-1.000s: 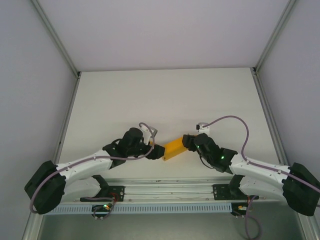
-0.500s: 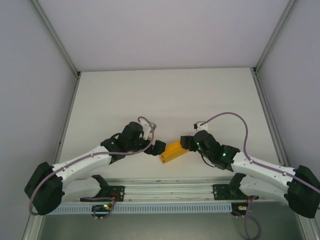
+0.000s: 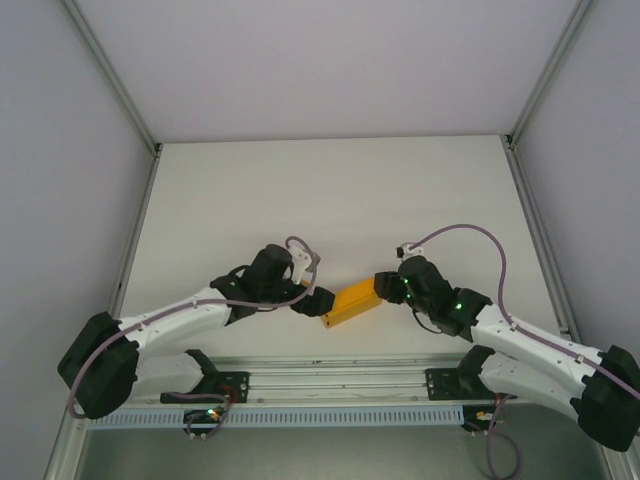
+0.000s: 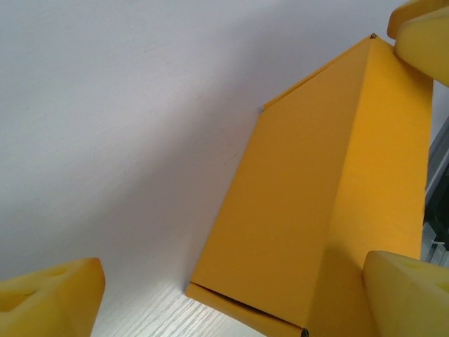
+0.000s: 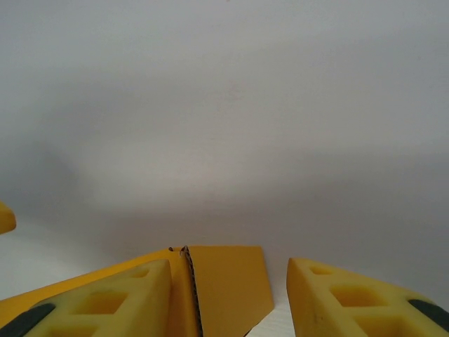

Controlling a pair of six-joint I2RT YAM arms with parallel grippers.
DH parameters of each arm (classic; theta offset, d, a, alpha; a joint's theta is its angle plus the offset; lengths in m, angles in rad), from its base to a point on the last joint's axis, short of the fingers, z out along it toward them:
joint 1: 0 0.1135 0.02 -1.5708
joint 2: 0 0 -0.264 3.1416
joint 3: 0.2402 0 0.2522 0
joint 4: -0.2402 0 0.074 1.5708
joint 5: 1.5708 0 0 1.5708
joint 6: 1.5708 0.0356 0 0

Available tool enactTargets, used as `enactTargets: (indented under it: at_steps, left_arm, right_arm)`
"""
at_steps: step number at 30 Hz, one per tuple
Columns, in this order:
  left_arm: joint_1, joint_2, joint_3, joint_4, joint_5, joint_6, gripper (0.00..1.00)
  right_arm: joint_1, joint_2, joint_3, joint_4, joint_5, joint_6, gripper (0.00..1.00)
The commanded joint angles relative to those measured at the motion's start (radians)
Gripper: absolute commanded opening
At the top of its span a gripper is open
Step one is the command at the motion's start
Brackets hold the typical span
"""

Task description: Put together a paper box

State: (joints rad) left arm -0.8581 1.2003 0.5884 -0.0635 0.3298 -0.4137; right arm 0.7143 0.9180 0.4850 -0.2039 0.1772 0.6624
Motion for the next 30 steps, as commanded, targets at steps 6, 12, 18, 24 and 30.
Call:
enactTargets:
  at_steps: [6,12,18,24,30]
  left_arm:
    - [-0.021,0.037,-0.084,-0.029,-0.002,0.061,0.67]
    - [-0.002,0.06,-0.089,0.008,-0.13,0.045,0.52]
    - [0.031,0.087,-0.057,0.088,-0.217,0.092,0.51]
    - [0.017,0.094,-0.055,0.108,-0.158,0.168,0.51]
    - [-0.077,0.045,-0.095,0.096,-0.185,0.219,0.51]
  right_arm:
    - [-0.049,0.058,-0.046,-0.025,-0.243,-0.002,0.3]
    - [-0.05,0.087,-0.091,0.003,-0.338,-0.048,0.22]
    - [-0.05,0.035,-0.13,0.043,-0.398,-0.057,0.2]
    - [-0.05,-0.021,-0.122,-0.019,-0.344,-0.1,0.3]
    - [-0.05,-0.037,-0.08,-0.018,-0.301,-0.13,0.36]
